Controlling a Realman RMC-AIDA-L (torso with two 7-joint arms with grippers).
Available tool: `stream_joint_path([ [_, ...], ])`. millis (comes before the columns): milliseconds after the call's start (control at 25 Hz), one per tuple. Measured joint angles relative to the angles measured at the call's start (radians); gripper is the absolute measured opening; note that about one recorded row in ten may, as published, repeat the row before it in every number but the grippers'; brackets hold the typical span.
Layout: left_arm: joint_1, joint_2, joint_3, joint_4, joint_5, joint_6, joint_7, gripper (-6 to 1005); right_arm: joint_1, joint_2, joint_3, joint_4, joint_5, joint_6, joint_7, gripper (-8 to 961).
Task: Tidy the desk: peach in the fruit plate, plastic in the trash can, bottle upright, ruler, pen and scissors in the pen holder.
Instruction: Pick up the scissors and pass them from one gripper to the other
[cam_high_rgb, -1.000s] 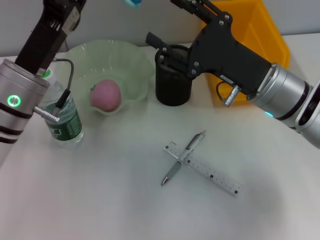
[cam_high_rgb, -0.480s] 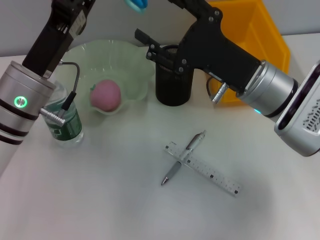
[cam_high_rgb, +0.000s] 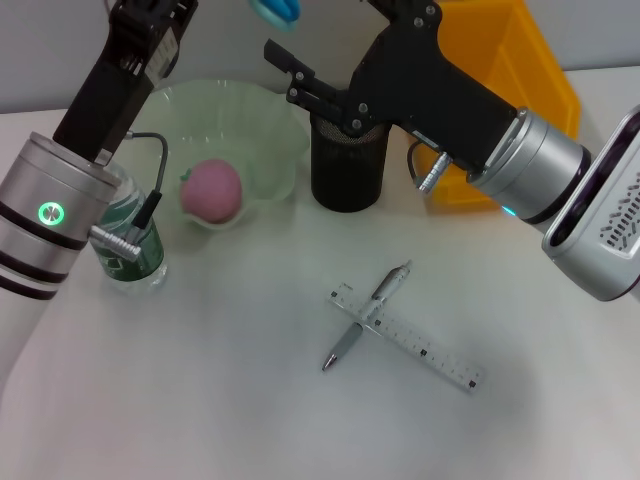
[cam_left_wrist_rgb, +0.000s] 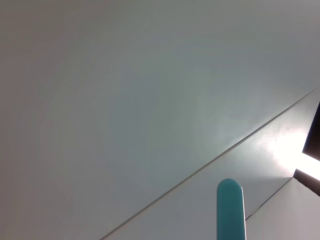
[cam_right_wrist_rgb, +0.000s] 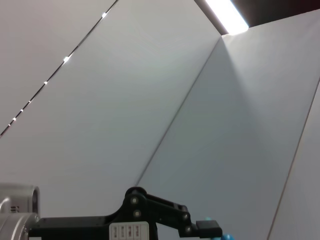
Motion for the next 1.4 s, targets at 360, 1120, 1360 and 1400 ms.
stream_joint_path([
  [360,0.013,0.000,0.021,0.030,-0.010,0.000,-0.013,231,0.009,0.000,0.000,0.000,0.000,0.000,-0.002,704],
  [1120,0.017,0.000,0.065,0.051,-0.057,-0.012,-0.005,232,0.012,0.000,0.017,-0.006,0.000,0.001,-0.004,693],
  [1360,0.017,0.000,0.075,0.055,-0.061,-0.018,-0.004,232,0.012,0.000,0.018,-0.006,0.000,0.002,-0.004,689],
  [1400,0.017,0.000,0.075,0.055,-0.061,-0.018,-0.004,232,0.013,0.000,0.018,-0.006,0.000,0.002,-0.004,688],
])
